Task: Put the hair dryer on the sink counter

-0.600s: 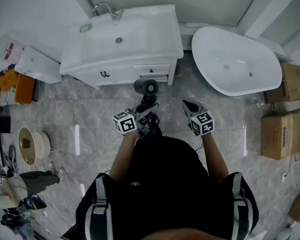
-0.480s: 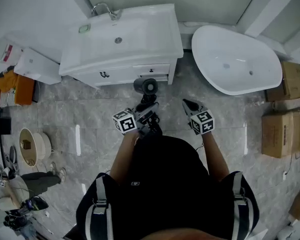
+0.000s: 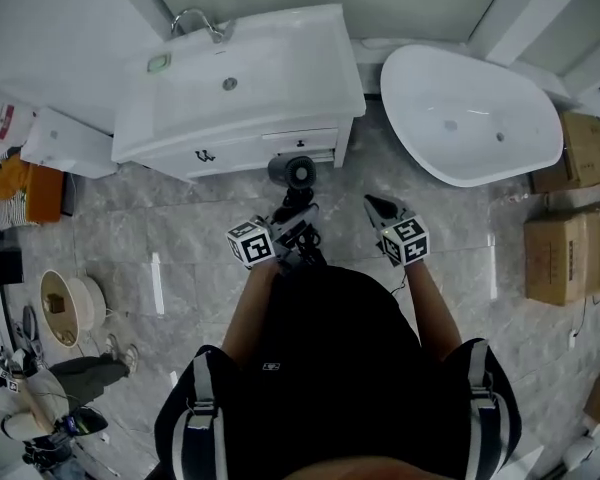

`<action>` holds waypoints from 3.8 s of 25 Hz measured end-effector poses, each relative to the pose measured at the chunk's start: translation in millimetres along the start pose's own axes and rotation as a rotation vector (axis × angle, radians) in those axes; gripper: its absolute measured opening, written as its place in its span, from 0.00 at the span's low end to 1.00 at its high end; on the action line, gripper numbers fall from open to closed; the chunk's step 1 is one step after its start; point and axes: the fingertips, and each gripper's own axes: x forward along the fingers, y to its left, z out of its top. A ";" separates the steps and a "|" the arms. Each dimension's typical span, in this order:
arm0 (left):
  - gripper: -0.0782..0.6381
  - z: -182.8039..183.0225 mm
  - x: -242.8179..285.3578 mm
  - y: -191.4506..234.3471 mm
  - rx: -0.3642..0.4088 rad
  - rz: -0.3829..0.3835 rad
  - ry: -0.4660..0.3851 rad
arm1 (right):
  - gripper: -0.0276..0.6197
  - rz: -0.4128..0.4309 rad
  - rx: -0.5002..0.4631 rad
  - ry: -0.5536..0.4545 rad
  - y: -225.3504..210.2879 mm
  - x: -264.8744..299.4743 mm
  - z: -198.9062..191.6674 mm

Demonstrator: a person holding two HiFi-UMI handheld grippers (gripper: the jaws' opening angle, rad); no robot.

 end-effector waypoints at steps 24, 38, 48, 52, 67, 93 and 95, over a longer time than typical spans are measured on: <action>0.45 72.7 3.0 52.4 0.001 -0.047 0.050 | 0.13 -0.058 0.018 -0.010 -11.2 73.6 45.1; 0.45 92.5 -3.0 79.5 -0.013 -0.048 0.026 | 0.13 -0.052 0.002 0.015 -10.6 106.6 55.3; 0.45 100.2 7.6 83.3 -0.020 -0.010 -0.005 | 0.13 -0.010 0.011 0.034 -25.0 116.7 56.4; 0.45 107.2 16.8 82.7 -0.018 0.030 -0.054 | 0.13 0.055 -0.019 0.036 -32.3 127.9 70.0; 0.45 126.6 67.4 81.9 0.007 0.163 -0.190 | 0.13 0.199 -0.086 0.061 -95.0 140.1 97.9; 0.45 121.7 94.9 84.0 -0.004 0.325 -0.289 | 0.13 0.333 -0.136 0.100 -147.0 144.7 98.0; 0.45 123.5 98.0 84.8 -0.001 0.327 -0.273 | 0.13 0.329 -0.132 0.102 -149.5 145.1 97.9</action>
